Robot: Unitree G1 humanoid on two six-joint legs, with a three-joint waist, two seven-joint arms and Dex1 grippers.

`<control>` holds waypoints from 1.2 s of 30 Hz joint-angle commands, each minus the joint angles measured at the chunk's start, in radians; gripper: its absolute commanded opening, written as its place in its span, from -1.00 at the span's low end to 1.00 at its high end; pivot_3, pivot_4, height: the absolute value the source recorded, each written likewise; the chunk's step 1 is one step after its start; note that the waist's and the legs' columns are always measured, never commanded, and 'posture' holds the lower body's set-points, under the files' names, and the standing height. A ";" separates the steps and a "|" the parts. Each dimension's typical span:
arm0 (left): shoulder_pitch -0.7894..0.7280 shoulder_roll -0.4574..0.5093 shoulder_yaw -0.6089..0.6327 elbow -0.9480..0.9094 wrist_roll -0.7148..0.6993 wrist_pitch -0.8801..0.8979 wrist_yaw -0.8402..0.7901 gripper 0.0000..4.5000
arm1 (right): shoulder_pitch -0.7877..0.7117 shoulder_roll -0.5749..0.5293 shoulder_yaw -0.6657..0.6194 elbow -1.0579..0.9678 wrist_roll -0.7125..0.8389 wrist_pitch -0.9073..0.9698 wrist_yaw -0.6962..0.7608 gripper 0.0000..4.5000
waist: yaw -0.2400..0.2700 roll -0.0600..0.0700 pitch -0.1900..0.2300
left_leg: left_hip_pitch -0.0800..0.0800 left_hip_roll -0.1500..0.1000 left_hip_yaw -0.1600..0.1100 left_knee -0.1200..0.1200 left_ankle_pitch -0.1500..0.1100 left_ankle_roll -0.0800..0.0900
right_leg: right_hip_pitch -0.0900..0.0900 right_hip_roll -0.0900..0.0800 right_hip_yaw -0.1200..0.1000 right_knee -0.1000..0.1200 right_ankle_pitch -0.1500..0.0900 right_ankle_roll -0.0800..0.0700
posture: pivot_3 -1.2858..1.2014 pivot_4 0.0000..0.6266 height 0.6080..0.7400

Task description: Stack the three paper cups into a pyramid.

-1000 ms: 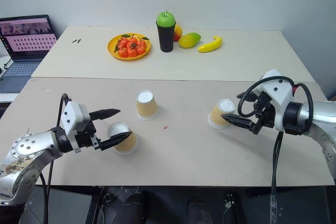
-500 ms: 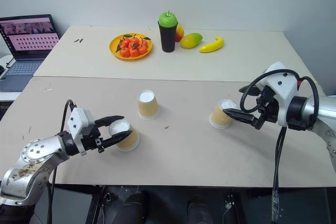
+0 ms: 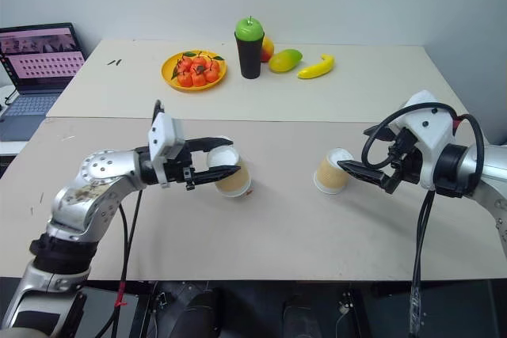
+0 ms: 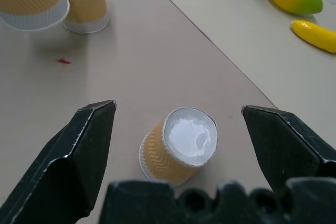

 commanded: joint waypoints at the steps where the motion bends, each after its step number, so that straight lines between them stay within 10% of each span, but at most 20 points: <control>1: -0.077 -0.029 -0.036 0.049 0.000 0.002 -0.057 0.17 | 0.028 0.011 -0.075 -0.062 0.017 0.024 -0.037 1.00 | 0.003 0.000 0.000 | 0.000 0.000 0.000 0.000 0.000 0.000 | 0.000 0.000 0.000 0.000 0.000 0.000 | 0.03 -0.52 0.93; 28: -0.228 -0.278 -0.208 0.419 0.265 -0.215 -0.107 0.17 | 0.083 0.036 -0.168 -0.183 0.090 0.110 -0.164 1.00 | 0.007 0.000 0.000 | 0.000 -0.001 -0.001 0.001 0.000 0.000 | 0.001 0.000 0.000 0.000 0.000 0.000 | 0.03 -0.52 0.93; 32: -0.220 -0.288 -0.196 0.414 0.263 -0.208 -0.102 0.89 | 0.083 0.033 -0.167 -0.177 0.086 0.106 -0.160 1.00 | 0.006 0.000 0.000 | 0.000 -0.001 -0.001 0.002 0.000 0.000 | 0.001 0.000 0.000 0.001 0.000 0.001 | 0.03 -0.52 0.93; 36: -0.221 -0.291 -0.182 0.399 0.254 -0.197 -0.094 0.96 | 0.081 0.033 -0.159 -0.172 0.083 0.100 -0.155 1.00 | 0.007 0.000 0.000 | 0.000 -0.001 -0.001 0.001 0.000 0.000 | 0.001 0.000 0.000 0.001 0.000 0.001 | 0.03 -0.52 0.93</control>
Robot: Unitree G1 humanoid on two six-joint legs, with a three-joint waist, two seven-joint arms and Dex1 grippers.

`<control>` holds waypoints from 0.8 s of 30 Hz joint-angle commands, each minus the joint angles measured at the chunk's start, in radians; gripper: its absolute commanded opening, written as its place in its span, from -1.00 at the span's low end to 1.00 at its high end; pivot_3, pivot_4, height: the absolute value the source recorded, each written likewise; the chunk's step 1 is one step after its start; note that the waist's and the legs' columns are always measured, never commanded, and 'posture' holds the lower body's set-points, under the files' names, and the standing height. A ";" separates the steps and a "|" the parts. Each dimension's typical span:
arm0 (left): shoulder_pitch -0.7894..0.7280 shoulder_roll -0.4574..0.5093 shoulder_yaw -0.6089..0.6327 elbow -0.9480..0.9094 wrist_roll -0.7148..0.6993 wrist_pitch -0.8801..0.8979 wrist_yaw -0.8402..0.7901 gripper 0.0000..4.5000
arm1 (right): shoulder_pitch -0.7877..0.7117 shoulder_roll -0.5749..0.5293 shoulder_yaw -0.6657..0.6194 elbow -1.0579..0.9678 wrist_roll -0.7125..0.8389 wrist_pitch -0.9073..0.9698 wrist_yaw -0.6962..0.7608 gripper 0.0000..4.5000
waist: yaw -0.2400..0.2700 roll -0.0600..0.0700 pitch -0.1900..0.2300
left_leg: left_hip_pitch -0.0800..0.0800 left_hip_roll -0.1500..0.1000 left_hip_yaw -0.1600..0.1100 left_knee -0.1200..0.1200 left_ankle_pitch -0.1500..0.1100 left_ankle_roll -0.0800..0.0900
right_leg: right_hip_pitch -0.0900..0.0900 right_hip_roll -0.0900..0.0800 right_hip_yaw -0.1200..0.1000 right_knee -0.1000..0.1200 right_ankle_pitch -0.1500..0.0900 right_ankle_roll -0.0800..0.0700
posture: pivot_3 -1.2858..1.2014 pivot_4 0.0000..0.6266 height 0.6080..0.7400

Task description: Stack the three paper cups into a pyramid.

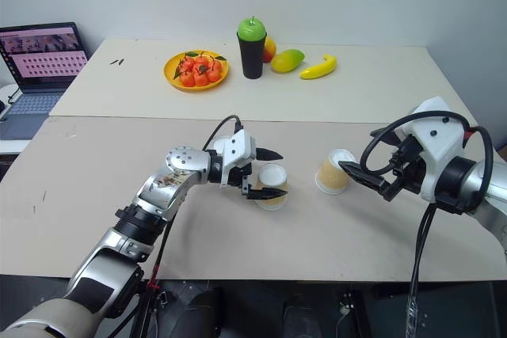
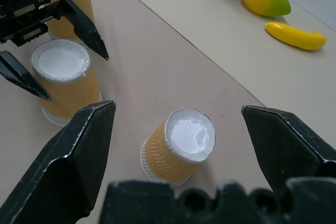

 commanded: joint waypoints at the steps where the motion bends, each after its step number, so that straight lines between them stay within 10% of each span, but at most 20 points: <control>1: -0.019 -0.010 0.040 -0.037 -0.019 0.010 0.014 0.96 | -0.018 -0.015 -0.029 -0.006 -0.001 -0.012 -0.005 1.00 | 0.000 0.000 0.000 | 0.000 0.000 0.000 0.000 0.000 0.000 | 0.000 0.000 0.000 0.000 0.000 0.000 | 0.03 -0.52 0.93; 13: -0.115 -0.003 0.176 -0.220 -0.161 0.211 0.054 0.96 | -0.050 -0.021 0.009 0.025 -0.007 -0.026 0.017 1.00 | -0.001 0.000 0.000 | 0.000 0.000 0.000 0.000 0.000 0.000 | 0.000 0.000 0.000 0.000 0.000 0.000 | 0.03 -0.52 0.93; 24: -0.074 0.229 0.402 -0.215 -0.118 0.281 0.266 0.96 | -0.115 -0.025 0.087 0.085 -0.019 -0.060 0.064 1.00 | -0.017 0.000 0.000 | 0.000 0.000 0.000 0.000 0.000 0.000 | 0.000 0.000 0.000 0.000 0.000 0.000 | 0.03 -0.52 0.93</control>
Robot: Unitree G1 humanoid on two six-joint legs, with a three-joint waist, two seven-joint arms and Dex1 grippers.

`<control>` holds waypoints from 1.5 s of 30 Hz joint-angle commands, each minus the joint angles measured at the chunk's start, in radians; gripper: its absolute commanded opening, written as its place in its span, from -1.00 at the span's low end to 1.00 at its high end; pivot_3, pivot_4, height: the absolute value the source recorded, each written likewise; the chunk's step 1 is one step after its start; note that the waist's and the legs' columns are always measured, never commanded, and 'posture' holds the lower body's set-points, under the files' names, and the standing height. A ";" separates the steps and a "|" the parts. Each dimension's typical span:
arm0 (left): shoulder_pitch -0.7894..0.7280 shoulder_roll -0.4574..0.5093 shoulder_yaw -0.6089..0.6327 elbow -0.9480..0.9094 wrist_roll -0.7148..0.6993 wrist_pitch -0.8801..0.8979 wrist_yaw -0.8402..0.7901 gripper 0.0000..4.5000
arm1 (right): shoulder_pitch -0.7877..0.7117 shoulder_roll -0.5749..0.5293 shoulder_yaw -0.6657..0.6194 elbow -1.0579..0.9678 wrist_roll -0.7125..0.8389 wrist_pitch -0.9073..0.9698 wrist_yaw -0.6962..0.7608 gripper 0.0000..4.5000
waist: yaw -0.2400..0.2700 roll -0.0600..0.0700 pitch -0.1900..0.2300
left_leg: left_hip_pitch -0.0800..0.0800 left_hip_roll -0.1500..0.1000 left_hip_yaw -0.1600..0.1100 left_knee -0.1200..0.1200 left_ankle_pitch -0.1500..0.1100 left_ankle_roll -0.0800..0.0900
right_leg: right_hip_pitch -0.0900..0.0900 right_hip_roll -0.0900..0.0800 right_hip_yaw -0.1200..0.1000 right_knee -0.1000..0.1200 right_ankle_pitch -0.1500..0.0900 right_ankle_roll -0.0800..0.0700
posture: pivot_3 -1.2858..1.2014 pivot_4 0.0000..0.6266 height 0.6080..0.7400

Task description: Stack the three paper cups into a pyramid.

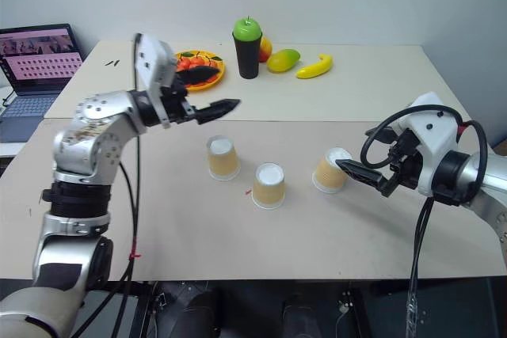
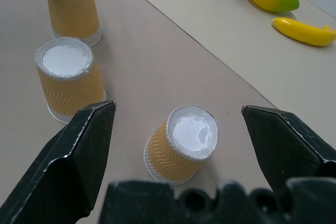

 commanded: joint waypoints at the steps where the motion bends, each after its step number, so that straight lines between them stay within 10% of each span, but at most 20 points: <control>1: 0.057 0.039 0.045 -0.025 0.024 -0.023 0.060 0.96 | -0.051 -0.015 0.027 0.016 -0.013 -0.049 0.020 1.00 | 0.001 0.000 0.000 | 0.000 0.000 0.000 0.000 0.000 0.000 | 0.000 0.000 0.000 0.000 0.000 0.000 | 0.03 -0.52 0.93; 18: 0.430 -0.013 0.033 -0.273 0.012 -0.108 0.174 0.96 | -0.159 -0.037 0.028 0.059 0.121 0.014 0.113 1.00 | 0.018 0.000 0.000 | 0.000 0.000 0.000 0.000 0.000 0.000 | 0.000 0.000 0.000 0.000 0.000 -0.001 | 0.03 -0.52 0.93; 45: 0.363 -0.182 -0.100 -0.016 0.134 -0.271 0.249 0.85 | -0.158 -0.108 -0.042 0.008 0.193 0.095 0.046 1.00 | 0.016 0.000 0.000 | 0.000 0.000 0.000 0.000 0.000 0.000 | 0.000 0.000 0.000 0.000 0.001 0.000 | 0.03 -0.52 0.93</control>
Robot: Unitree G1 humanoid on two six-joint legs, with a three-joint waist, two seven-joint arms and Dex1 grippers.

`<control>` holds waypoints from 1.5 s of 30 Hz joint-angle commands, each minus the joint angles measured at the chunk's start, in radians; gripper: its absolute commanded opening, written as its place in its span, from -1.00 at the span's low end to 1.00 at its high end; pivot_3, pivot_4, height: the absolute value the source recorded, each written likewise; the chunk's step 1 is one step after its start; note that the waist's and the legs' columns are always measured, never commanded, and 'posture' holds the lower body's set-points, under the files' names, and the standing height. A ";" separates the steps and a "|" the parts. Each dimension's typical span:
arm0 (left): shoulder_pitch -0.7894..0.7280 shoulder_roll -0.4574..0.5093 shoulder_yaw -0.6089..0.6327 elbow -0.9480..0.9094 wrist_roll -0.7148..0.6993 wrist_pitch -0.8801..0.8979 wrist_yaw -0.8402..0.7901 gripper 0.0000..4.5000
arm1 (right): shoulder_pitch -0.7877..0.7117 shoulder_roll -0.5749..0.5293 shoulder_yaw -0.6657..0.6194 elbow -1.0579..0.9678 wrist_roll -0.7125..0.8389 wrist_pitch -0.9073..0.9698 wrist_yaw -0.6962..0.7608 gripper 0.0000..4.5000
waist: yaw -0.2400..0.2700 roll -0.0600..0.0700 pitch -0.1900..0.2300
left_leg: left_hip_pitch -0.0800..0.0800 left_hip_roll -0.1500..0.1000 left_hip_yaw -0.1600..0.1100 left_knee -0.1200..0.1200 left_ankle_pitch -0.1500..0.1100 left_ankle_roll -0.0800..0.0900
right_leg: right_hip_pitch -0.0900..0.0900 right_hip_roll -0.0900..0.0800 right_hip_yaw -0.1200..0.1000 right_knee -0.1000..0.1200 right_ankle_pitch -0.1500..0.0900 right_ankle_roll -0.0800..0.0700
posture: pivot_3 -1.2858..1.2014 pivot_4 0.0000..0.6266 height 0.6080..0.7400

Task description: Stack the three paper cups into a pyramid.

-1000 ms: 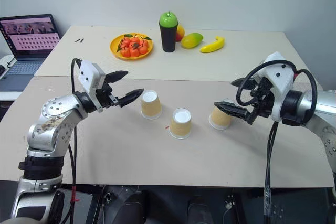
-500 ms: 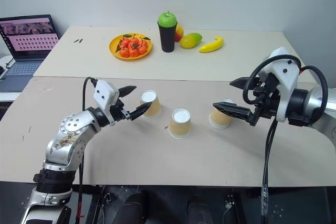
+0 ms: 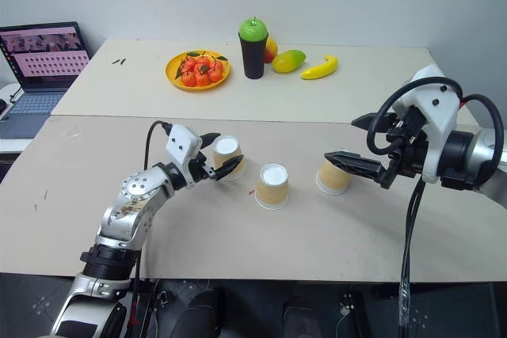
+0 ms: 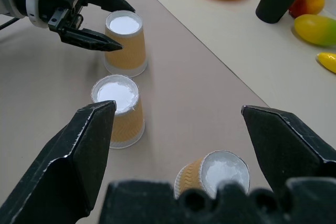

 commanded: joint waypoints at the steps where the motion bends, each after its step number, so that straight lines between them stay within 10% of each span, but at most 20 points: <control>1: -0.038 -0.015 0.001 0.026 0.003 -0.036 0.002 0.73 | -0.004 -0.028 -0.056 -0.011 0.009 -0.002 0.002 1.00 | 0.000 0.000 0.000 | 0.000 0.000 0.000 0.000 0.000 0.000 | 0.000 0.000 0.000 0.000 0.000 0.000 | 0.03 -0.52 0.93; 4: -0.051 -0.024 0.003 0.033 -0.001 -0.032 0.000 0.35 | 0.002 -0.033 -0.060 -0.006 0.007 -0.008 0.005 1.00 | 0.001 0.000 0.000 | 0.000 0.000 0.000 0.000 0.000 0.000 | 0.000 0.000 0.000 0.000 0.000 0.000 | 0.03 -0.52 0.93; 23: 0.076 0.217 0.078 -0.335 -0.205 0.147 -0.206 0.35 | 0.209 0.067 -0.189 0.178 -0.007 -0.143 0.195 1.00 | 0.000 0.000 0.000 | 0.000 0.000 0.000 0.001 0.000 0.000 | 0.001 0.000 0.000 0.000 0.000 0.000 | 0.03 -0.52 0.93; 45: 0.074 0.144 -0.044 -0.164 -0.167 0.028 -0.311 0.35 | 0.217 0.088 -0.158 0.200 -0.033 -0.197 0.189 1.00 | 0.002 0.000 -0.001 | 0.000 0.000 0.000 0.001 0.000 0.000 | 0.001 0.000 0.000 0.000 0.000 0.001 | 0.03 -0.52 0.93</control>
